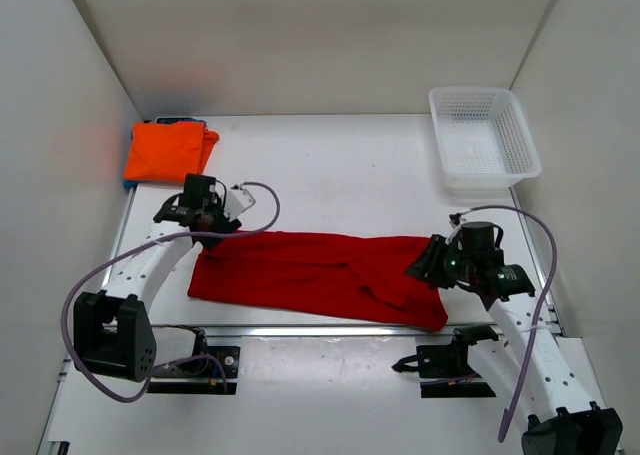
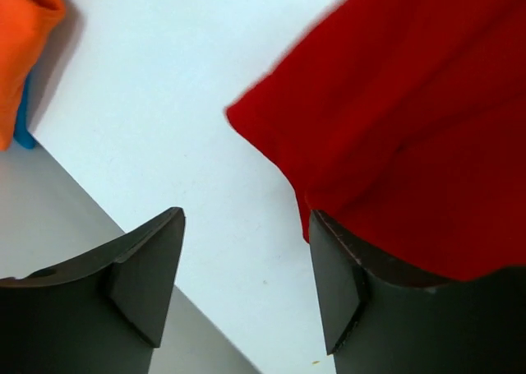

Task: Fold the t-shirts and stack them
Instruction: Fold the other side of the tshirt into a rectangle

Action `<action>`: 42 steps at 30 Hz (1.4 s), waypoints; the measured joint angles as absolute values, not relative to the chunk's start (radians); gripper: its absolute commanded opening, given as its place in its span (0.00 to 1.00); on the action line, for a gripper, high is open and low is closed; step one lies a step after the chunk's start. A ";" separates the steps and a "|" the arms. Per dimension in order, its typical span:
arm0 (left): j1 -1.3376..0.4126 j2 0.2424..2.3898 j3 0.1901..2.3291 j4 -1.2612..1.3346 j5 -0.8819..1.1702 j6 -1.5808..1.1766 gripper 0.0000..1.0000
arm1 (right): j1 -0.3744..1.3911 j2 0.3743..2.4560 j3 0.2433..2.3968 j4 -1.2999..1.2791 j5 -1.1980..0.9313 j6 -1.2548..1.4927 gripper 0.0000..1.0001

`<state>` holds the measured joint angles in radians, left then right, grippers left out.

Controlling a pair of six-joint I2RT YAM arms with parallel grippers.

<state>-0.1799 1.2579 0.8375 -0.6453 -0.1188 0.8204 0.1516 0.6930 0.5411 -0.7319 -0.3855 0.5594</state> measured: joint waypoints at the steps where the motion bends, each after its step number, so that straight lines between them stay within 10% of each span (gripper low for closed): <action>1: -0.173 1.257 0.861 -0.647 -0.104 0.786 0.74 | 0.160 0.702 0.561 -0.731 -0.377 0.559 0.31; 22: -0.074 1.645 1.041 -0.680 -0.084 0.378 0.56 | 0.744 1.467 1.070 -0.678 -0.040 0.379 0.50; 28: -0.074 1.689 1.040 -0.680 -0.065 0.351 0.47 | 0.802 1.572 1.097 -0.734 0.028 0.296 0.35; 35: -0.075 1.698 1.040 -0.672 -0.059 0.336 0.11 | 0.881 1.608 1.105 -0.747 0.031 0.239 0.27; 42: -0.076 1.698 1.040 -0.658 -0.076 0.327 0.12 | 0.899 1.674 1.116 -0.766 0.039 0.219 0.30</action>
